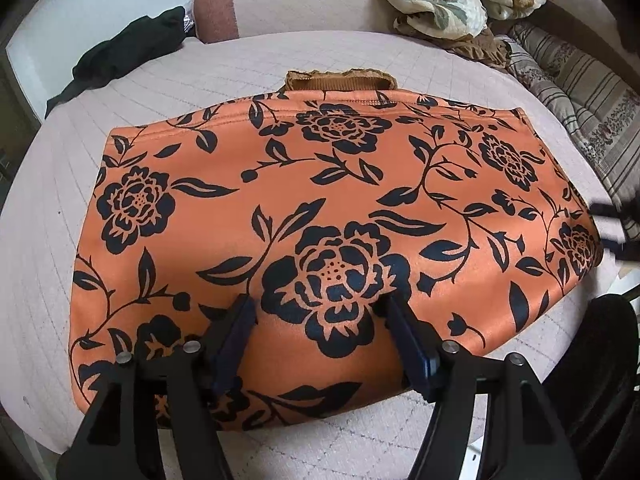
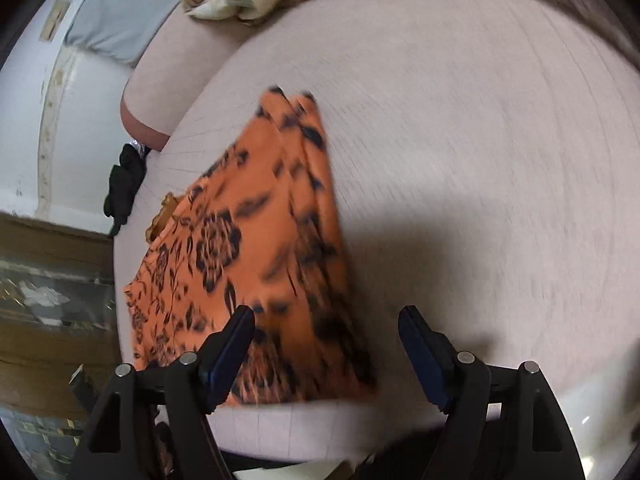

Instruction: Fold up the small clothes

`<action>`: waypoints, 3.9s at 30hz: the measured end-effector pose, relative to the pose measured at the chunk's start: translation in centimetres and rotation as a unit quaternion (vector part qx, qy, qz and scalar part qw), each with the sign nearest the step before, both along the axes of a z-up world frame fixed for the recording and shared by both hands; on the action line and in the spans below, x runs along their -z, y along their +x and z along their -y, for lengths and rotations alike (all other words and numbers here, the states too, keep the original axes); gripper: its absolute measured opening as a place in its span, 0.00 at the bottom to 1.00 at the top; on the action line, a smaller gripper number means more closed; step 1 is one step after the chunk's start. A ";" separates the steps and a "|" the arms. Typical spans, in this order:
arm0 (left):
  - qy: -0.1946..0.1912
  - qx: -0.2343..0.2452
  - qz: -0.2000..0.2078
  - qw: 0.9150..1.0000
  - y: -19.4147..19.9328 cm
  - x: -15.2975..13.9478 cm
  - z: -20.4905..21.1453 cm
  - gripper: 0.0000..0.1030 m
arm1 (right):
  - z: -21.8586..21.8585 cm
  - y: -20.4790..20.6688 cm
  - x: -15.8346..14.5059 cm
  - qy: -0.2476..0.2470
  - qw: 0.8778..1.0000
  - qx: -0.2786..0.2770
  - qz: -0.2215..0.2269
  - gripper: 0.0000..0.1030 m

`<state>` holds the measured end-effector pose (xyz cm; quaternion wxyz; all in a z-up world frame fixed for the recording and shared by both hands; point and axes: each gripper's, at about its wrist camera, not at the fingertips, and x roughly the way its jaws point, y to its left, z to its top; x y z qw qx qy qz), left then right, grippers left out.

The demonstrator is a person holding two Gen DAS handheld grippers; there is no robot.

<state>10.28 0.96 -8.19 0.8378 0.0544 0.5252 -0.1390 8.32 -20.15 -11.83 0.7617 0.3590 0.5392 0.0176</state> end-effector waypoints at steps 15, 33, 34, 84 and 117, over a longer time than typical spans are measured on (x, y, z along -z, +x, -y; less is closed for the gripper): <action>-0.018 -0.015 -0.009 1.000 0.1 -0.2 -0.3 0.67 | -3.1 0.1 0.9 -0.016 1.000 -0.002 -0.027 0.15; 0.007 0.006 0.005 1.000 -0.4 0.5 1.1 0.77 | -1.2 5.2 -4.4 -0.113 0.993 -0.020 0.036 0.82; 0.006 0.006 0.004 1.000 -0.3 0.5 1.1 0.77 | -1.3 6.6 -3.6 -0.097 0.994 -0.029 0.036 0.82; -0.013 -0.041 0.025 0.999 -1.5 -3.2 -3.2 0.80 | -6.0 7.1 -4.9 -0.111 0.990 -0.053 0.066 0.73; -0.135 -0.246 -0.025 0.960 2.4 -3.0 -21.6 0.62 | -10.1 7.5 -2.1 -0.156 0.976 -0.141 0.048 0.95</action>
